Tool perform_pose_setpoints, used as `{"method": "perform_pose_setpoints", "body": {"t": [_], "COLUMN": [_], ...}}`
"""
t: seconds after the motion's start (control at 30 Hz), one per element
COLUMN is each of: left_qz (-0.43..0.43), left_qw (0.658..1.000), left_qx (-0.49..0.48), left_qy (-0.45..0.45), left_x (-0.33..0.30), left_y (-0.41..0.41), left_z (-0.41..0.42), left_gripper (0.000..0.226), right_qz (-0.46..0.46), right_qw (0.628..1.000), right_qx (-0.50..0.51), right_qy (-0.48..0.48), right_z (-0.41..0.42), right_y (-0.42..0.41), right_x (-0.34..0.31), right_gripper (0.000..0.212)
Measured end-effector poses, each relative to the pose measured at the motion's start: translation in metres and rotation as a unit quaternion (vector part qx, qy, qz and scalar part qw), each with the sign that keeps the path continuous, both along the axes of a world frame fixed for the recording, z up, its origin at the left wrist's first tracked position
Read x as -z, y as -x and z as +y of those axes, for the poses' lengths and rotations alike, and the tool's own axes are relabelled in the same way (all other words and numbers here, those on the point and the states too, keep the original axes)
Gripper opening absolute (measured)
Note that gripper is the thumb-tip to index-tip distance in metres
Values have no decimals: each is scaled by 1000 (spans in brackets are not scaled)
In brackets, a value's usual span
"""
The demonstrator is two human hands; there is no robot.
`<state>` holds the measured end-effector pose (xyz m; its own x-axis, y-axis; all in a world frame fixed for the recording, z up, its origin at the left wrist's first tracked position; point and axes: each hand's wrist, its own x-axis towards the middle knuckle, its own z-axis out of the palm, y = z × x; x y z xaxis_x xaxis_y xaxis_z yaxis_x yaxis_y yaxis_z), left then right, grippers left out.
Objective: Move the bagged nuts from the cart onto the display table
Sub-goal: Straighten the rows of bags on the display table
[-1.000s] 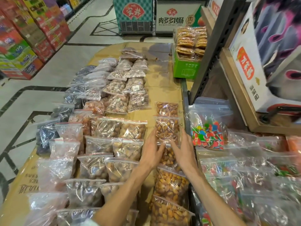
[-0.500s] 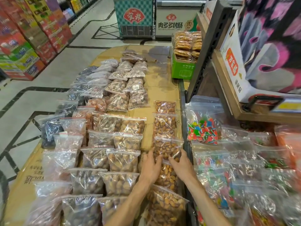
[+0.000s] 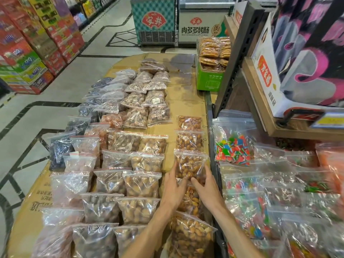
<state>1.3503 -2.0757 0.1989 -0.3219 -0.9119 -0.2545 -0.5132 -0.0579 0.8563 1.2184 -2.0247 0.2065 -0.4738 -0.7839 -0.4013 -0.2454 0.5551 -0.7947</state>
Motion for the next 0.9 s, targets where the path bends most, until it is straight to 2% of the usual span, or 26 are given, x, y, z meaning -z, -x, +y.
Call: {"method": "perform_pose_setpoints", "body": {"t": [0.13, 0.4, 0.5, 0.6, 0.9], "left_qz": [7, -10, -9, -19, -23], "left_qw": [1000, 999, 998, 999, 999], "left_qx": [-16, -19, -15, -7, -24], "left_qy": [-16, -48, -53, -42, 4], "left_x": [5, 12, 19, 21, 13], "left_y": [-8, -30, -34, -35, -26], "left_z": [16, 51, 58, 63, 55], "left_gripper": [74, 74, 67, 64, 55], "right_qz": [-13, -22, -37, -38, 8], "right_qw": [999, 998, 997, 996, 999], "right_qx": [38, 42, 19, 1, -13], "right_qy": [10, -34, -61, -75, -52], "right_z": [15, 54, 61, 63, 55], "right_y": [-2, -19, -20, -20, -21], "right_x": [1, 19, 25, 23, 9], "right_gripper": [92, 100, 93, 95, 83]}}
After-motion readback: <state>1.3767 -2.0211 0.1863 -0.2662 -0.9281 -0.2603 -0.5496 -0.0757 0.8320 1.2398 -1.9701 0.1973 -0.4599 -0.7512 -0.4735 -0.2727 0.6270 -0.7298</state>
